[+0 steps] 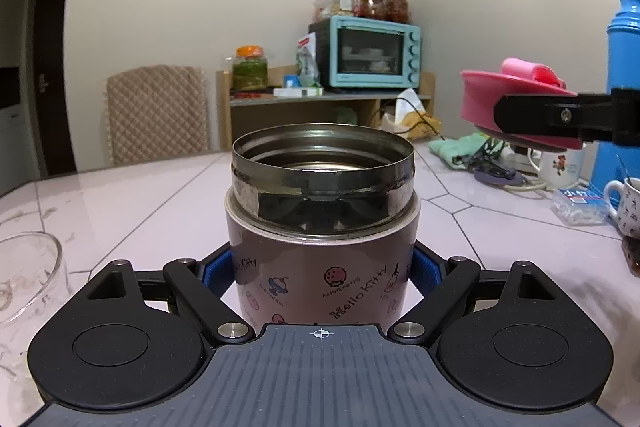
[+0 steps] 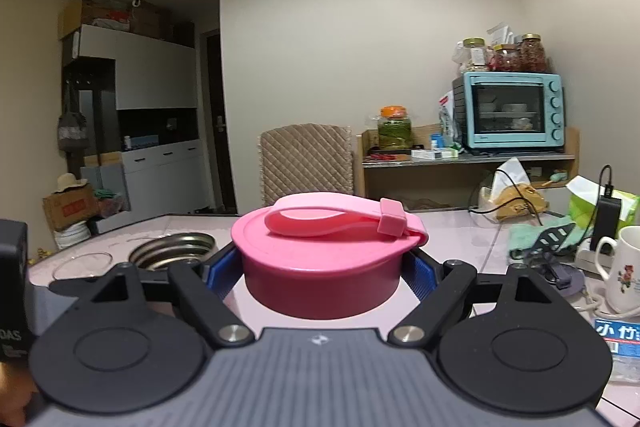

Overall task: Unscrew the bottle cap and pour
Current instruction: 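Carry the pink lid away from the jar with the right gripper, then lower the pink lid toward the table with the right gripper while the left gripper releases the jar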

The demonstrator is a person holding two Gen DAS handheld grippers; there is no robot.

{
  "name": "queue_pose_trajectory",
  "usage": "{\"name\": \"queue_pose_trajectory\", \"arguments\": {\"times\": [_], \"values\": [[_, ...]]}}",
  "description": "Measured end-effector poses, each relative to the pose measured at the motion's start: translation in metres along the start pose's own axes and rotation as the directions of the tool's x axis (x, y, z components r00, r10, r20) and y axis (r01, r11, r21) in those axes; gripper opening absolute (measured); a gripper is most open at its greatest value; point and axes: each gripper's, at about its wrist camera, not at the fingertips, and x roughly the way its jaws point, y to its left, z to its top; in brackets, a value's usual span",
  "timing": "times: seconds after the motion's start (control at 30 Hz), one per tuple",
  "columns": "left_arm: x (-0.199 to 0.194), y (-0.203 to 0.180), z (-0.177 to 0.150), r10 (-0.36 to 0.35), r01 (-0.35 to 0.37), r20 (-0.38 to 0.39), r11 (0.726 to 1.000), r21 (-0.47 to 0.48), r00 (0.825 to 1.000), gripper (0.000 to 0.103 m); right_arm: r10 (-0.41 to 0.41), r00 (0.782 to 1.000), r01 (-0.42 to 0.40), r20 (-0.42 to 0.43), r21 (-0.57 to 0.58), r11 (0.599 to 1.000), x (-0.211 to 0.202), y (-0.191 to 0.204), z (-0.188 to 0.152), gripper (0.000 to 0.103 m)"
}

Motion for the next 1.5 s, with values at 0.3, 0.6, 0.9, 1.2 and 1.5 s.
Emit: {"name": "queue_pose_trajectory", "arguments": {"times": [0.3, 0.6, 0.9, 1.2, 1.5], "values": [[-0.003, -0.005, 0.001, 0.053, -0.053, -0.009, 0.998, -0.03, 0.999, 0.09, -0.009, 1.0, 0.009, -0.005, 0.001, 1.0, -0.007, 0.004, -0.005, 0.085], [-0.004, -0.008, 0.0, 0.079, -0.079, -0.005, 0.996, -0.044, 0.997, 0.09, -0.013, 0.999, 0.013, -0.031, 0.007, 1.0, -0.003, 0.001, -0.015, 0.085], [0.002, -0.008, 0.0, 0.081, -0.081, 0.0, 0.996, -0.042, 0.997, 0.091, -0.02, 0.999, 0.021, -0.039, 0.011, 1.0, -0.002, -0.001, -0.018, 0.085], [0.001, -0.009, -0.001, 0.077, -0.077, -0.005, 0.997, -0.018, 0.997, 0.092, -0.024, 0.998, 0.024, -0.057, 0.012, 1.0, 0.001, 0.001, -0.023, 0.085], [-0.003, -0.009, -0.002, 0.072, -0.072, -0.01, 0.997, -0.012, 0.997, 0.093, -0.026, 0.996, 0.027, -0.084, 0.012, 1.0, 0.006, 0.001, -0.029, 0.085]]}}
